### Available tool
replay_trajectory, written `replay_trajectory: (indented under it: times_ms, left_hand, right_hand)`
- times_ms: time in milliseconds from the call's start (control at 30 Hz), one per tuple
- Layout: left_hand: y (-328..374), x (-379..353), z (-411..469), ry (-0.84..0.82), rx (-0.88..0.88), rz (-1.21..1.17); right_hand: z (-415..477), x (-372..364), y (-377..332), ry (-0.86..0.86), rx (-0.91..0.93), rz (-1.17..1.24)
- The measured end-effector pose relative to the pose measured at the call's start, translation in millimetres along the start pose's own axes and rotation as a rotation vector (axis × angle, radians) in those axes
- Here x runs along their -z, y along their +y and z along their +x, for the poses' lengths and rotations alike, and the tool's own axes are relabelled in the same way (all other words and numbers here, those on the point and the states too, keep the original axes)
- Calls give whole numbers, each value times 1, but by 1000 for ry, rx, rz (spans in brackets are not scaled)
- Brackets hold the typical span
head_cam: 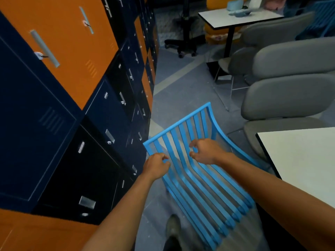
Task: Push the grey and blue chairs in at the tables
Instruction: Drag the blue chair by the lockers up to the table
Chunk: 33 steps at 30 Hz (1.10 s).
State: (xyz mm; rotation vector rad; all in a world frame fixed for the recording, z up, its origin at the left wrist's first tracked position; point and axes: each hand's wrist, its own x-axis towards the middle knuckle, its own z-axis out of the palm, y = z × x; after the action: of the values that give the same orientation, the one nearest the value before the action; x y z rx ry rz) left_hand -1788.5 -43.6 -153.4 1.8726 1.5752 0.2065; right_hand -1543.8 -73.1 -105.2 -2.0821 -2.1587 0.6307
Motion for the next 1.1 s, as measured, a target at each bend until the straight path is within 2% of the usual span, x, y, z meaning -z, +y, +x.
replay_trajectory:
  times_ms: [100, 267, 400, 533, 667, 800, 1100]
  left_hand:
    - [-7, 14, 51, 11, -13, 7]
    - [-28, 30, 123, 68, -49, 164]
    - [-46, 32, 164, 26, -34, 237]
    - [-66, 26, 198, -92, -17, 257]
    - [-88, 16, 216, -207, -17, 194]
    - [-107, 13, 223, -241, -5, 89]
    - [-111, 12, 220, -215, -10, 154]
  right_hand:
    - [42, -4, -5, -1, -39, 1]
    - [107, -14, -30, 11, -66, -58]
    - [154, -26, -53, -15, -25, -161]
    - [200, -45, -69, -38, 21, -281]
    - [235, -61, -75, -58, 63, -413]
    - [260, -77, -76, -133, 72, -495]
    - [267, -101, -80, -129, 20, -426]
